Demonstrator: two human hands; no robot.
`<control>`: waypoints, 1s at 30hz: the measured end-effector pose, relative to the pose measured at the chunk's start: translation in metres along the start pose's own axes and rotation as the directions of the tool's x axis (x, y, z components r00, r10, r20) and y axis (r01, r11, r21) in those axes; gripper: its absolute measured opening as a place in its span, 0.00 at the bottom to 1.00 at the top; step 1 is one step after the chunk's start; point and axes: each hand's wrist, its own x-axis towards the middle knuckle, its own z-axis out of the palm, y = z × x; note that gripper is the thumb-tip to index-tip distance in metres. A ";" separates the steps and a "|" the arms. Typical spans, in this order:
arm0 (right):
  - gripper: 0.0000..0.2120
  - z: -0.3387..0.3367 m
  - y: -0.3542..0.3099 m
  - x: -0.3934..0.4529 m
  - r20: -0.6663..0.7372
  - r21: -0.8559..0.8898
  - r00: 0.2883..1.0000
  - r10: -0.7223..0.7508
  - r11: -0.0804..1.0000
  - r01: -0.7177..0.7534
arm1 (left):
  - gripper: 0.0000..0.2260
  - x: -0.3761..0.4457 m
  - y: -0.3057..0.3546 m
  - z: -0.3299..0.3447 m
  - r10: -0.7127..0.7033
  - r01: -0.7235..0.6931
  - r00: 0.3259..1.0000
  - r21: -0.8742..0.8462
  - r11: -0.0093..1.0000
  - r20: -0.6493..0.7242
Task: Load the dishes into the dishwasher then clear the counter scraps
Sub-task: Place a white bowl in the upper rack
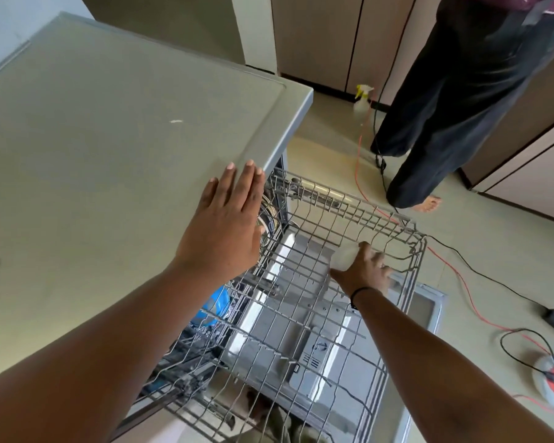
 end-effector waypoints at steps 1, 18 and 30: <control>0.41 0.004 0.001 0.002 -0.010 -0.007 1.000 -0.006 1.000 0.006 | 0.36 0.000 0.000 0.000 -0.001 0.001 1.000 -0.001 1.000 -0.001; 0.46 0.018 0.012 0.000 -0.094 -0.051 0.984 -0.149 0.988 0.145 | 0.34 -0.001 0.000 0.001 -0.007 0.006 1.000 -0.031 0.999 -0.004; 0.42 -0.041 0.035 -0.078 -0.211 -0.193 0.926 -0.313 0.942 0.275 | 0.33 -0.005 0.000 -0.009 -0.028 0.034 0.998 -0.110 0.993 0.061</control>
